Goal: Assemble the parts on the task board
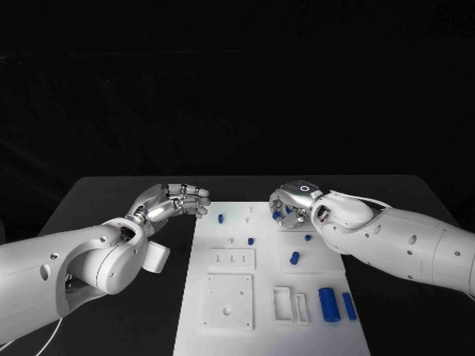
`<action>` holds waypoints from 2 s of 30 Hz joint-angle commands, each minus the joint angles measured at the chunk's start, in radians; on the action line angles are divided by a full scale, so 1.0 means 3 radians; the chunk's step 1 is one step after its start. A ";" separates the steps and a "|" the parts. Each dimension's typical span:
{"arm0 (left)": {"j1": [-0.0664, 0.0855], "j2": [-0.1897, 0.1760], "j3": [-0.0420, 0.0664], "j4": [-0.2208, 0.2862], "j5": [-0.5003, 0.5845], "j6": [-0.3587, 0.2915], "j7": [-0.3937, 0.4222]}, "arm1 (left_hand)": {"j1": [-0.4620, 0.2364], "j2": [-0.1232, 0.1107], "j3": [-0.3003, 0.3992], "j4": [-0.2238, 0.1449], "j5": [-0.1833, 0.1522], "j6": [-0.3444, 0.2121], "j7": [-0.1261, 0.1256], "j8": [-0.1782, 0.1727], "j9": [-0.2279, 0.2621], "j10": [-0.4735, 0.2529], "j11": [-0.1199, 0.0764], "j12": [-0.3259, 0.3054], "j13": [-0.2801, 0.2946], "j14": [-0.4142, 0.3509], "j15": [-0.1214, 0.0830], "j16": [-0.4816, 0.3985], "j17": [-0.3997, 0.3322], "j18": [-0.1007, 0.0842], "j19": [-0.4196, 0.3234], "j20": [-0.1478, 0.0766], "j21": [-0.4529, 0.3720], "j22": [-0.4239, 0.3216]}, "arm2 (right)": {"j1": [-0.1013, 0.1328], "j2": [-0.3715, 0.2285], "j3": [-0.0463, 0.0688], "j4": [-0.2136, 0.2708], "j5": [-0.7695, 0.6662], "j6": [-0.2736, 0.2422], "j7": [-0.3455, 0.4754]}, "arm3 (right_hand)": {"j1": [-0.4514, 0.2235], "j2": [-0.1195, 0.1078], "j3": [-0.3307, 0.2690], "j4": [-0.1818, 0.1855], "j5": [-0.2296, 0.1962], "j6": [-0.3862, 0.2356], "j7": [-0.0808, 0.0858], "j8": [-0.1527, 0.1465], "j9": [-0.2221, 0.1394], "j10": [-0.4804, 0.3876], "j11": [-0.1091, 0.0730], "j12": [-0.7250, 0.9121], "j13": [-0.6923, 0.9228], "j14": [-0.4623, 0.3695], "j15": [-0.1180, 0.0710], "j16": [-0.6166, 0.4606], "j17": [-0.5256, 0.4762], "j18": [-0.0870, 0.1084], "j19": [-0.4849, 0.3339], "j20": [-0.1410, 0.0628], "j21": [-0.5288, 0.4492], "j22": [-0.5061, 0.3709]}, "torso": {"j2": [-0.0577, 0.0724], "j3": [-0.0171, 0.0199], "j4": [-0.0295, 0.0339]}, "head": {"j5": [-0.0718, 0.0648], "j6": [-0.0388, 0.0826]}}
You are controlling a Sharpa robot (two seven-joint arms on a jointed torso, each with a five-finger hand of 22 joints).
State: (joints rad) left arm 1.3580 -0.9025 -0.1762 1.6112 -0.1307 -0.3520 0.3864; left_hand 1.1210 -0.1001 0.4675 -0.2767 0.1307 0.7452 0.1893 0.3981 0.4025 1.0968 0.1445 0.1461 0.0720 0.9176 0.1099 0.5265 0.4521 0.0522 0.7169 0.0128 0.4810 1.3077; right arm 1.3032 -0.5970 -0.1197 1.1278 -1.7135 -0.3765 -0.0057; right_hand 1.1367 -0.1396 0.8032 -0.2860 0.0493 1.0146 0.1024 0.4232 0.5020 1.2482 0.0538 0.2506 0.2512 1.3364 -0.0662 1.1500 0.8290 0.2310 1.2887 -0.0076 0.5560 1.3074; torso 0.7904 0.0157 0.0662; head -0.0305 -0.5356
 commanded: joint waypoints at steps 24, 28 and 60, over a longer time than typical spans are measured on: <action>0.0003 0.0079 0.0004 -0.0027 0.0016 -0.0029 0.0038 | -0.0009 -0.0004 0.0028 -0.0022 0.0026 -0.0021 0.0022 -0.0004 -0.0010 -0.0044 0.0039 -0.0044 -0.0008 -0.0030 0.0025 -0.0032 0.0000 0.0035 -0.0018 0.0011 0.0003 0.0010 | 0.0028 0.0413 0.0089 -0.0133 -0.0305 -0.0213 -0.0359 | -0.0016 -0.0081 0.0153 0.0044 0.0001 0.0052 -0.0013 -0.0009 0.0148 0.0175 -0.0123 0.0013 0.0422 -0.0071 -0.0095 0.0031 -0.0006 0.0102 0.0028 -0.0016 0.0050 0.0072 | 0.0042 -0.0007 0.0021 | 0.0010 0.0074; 0.0003 0.0086 0.0005 -0.0025 0.0016 -0.0029 0.0037 | -0.0009 -0.0004 0.0029 -0.0022 0.0025 -0.0021 0.0022 -0.0004 -0.0010 -0.0044 0.0039 -0.0044 -0.0008 -0.0031 0.0025 -0.0033 0.0000 0.0035 -0.0019 0.0012 0.0002 0.0010 | 0.0028 0.0444 0.0088 -0.0165 -0.0310 -0.0144 -0.0375 | -0.0019 -0.0081 0.0156 0.0046 0.0001 0.0052 -0.0013 -0.0011 0.0151 0.0174 -0.0123 0.0011 0.0426 -0.0071 -0.0094 0.0032 -0.0007 0.0103 0.0028 -0.0016 0.0051 0.0071 | 0.0050 -0.0008 0.0022 | 0.0012 0.0073; 0.0027 0.0097 0.0009 -0.0025 0.0004 -0.0031 0.0034 | -0.0008 -0.0009 0.0035 -0.0025 0.0024 -0.0026 0.0024 -0.0003 -0.0012 -0.0047 0.0041 -0.0049 -0.0006 -0.0036 0.0028 -0.0036 0.0000 0.0035 -0.0026 0.0015 0.0002 0.0014 | 0.0025 0.0566 0.0079 -0.0265 -0.0301 -0.0059 -0.0363 | -0.0036 -0.0078 0.0166 0.0049 0.0002 0.0049 -0.0011 -0.0024 0.0165 0.0164 -0.0120 -0.0002 0.0452 -0.0076 -0.0092 0.0030 -0.0012 0.0102 0.0019 -0.0013 0.0052 0.0070 | 0.0086 -0.0007 0.0029 | 0.0029 0.0054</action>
State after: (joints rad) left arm 1.3645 -0.8757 -0.1744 1.6026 -0.1283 -0.3627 0.3870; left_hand 1.1211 -0.1001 0.4738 -0.2830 0.1345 0.7416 0.1929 0.3981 0.4006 1.0861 0.1552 0.1352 0.0706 0.9103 0.1171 0.5226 0.4521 0.0456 0.7131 0.0164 0.4810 1.3077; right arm 1.3110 -0.4295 -0.0954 1.0520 -1.7949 -0.4152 -0.1122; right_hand 1.1187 -0.1691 0.8419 -0.2773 0.0461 1.0216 0.1005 0.4111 0.5457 1.2550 0.0495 0.2439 0.3237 1.3384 -0.0682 1.1561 0.8260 0.2305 1.2947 -0.0070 0.5652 1.3073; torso 0.8149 0.0136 0.0751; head -0.0206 -0.5188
